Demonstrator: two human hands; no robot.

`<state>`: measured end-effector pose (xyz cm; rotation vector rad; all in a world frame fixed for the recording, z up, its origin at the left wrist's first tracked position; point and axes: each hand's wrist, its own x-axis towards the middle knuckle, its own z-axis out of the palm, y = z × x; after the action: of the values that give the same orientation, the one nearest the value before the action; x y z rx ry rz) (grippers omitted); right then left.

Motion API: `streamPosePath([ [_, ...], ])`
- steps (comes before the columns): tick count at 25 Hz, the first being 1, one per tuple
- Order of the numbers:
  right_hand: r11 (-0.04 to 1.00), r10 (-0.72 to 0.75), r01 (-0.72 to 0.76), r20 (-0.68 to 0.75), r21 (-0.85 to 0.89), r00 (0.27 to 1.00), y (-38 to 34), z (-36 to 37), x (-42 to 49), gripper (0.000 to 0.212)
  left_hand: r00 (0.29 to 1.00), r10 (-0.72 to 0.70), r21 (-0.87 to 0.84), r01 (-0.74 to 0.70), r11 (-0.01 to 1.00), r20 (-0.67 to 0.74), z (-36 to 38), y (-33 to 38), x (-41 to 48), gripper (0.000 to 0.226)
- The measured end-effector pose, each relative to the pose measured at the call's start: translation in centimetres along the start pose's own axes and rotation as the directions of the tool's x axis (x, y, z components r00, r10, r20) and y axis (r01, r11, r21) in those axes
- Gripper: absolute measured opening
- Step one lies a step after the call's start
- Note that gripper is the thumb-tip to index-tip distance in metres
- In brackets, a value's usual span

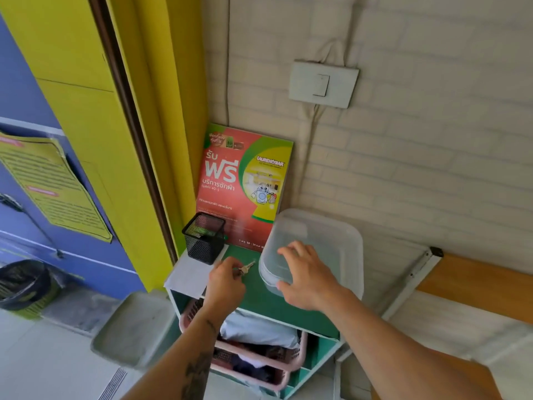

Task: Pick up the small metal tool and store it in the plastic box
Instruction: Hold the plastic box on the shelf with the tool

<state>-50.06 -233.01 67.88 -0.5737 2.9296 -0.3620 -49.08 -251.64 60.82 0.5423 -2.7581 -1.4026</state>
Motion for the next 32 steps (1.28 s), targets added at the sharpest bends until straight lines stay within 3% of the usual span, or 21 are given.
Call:
streamPosePath([
  [6,0.997,-0.016,0.01,-0.078,-0.077,0.997,-0.7,0.7,-0.2,0.063,0.995,0.078,-0.052,-0.081,0.995,-0.068,-0.4,-0.1,-1.3,0.028],
  [9,0.992,-0.005,-0.007,-0.091,-0.129,0.996,-0.9,1.2,-0.6,0.071,0.996,0.079,-0.123,-0.083,0.989,-0.038,-0.2,0.6,-2.3,0.019],
  [13,0.983,-0.016,-0.007,-0.124,-0.181,0.992,-0.8,1.3,-0.8,0.073,0.999,0.054,-0.209,-0.051,0.977,0.004,0.5,1.6,-2.6,0.023],
  [19,0.978,0.016,-0.037,-0.106,-0.203,0.994,-1.2,1.2,-0.5,0.072,0.999,0.001,-0.29,0.014,0.957,0.049,1.2,2.2,-1.7,0.028],
  [23,0.953,-0.047,0.015,-0.101,-0.302,0.994,-1.4,0.3,0.1,0.06,0.996,-0.03,-0.354,0.056,0.933,0.079,1.5,2.0,-1.4,0.031],
  [32,0.873,-0.167,0.151,0.007,-0.464,0.986,-1.7,-0.4,1.1,0.058,0.991,-0.014,-0.352,0.061,0.934,0.135,1.5,1.8,-0.8,0.025],
])
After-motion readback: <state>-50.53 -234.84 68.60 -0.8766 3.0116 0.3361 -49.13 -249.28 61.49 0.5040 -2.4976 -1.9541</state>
